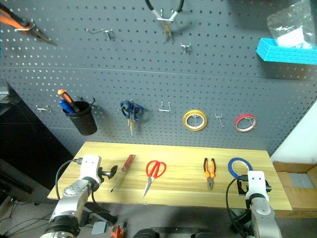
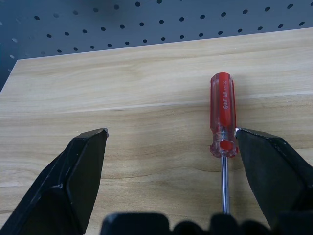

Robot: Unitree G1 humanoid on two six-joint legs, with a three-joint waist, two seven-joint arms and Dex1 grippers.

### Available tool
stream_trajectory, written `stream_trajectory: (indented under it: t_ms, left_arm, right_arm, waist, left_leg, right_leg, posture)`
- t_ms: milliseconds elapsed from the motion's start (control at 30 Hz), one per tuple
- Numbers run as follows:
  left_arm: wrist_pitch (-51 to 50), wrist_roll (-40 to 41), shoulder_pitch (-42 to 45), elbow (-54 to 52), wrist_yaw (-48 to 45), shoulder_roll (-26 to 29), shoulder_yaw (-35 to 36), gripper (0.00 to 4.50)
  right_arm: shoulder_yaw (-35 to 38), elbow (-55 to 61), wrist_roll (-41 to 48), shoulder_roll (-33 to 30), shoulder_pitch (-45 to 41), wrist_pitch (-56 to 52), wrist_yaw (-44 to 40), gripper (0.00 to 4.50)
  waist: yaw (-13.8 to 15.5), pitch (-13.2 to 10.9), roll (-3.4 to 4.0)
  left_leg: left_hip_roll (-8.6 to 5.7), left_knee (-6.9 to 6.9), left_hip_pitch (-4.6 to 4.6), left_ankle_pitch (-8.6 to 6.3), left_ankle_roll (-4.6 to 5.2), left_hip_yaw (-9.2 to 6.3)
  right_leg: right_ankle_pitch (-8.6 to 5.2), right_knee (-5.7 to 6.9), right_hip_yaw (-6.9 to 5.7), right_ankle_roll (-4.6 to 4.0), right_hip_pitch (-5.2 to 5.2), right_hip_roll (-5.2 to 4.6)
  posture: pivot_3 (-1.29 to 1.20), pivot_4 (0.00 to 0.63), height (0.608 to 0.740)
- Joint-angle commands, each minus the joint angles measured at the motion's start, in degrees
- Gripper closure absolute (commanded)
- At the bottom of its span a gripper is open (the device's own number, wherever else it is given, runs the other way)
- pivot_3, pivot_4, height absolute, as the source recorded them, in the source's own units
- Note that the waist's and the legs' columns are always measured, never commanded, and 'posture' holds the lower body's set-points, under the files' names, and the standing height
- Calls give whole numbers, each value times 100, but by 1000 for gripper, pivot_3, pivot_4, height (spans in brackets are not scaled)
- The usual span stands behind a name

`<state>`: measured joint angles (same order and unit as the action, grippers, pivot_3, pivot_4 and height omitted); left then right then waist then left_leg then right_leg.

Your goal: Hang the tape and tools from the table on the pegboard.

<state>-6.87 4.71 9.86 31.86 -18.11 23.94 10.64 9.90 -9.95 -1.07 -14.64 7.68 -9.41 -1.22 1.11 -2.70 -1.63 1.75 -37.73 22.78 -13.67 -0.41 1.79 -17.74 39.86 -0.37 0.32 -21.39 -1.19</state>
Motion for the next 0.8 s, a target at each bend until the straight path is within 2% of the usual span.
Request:
stream_trajectory:
  t_ms: [33, 800]
  left_arm:
    - [17, 48, 84, -204, 24, 92, 92, 18]
    - [-90, 112, 75, -354, 47, 55, 182, 18]
  right_arm:
    - [37, 269, -29, -82, -41, 12, -30, 0]
    - [46, 341, -8, -99, 18, -58, -41, 0]
  waist:
    - [0, 0, 0]
    - [8, 0, 1]
  left_leg:
    - [0, 0, 0, 0, 0, 0]
    - [0, 0, 0, 0, 0, -1]
  right_leg:
    - [0, 0, 0, 0, 0, 0]
    - [0, 0, 0, 0, 0, 0]
  posture:
    - [62, 0, 740]
    - [62, 0, 740]
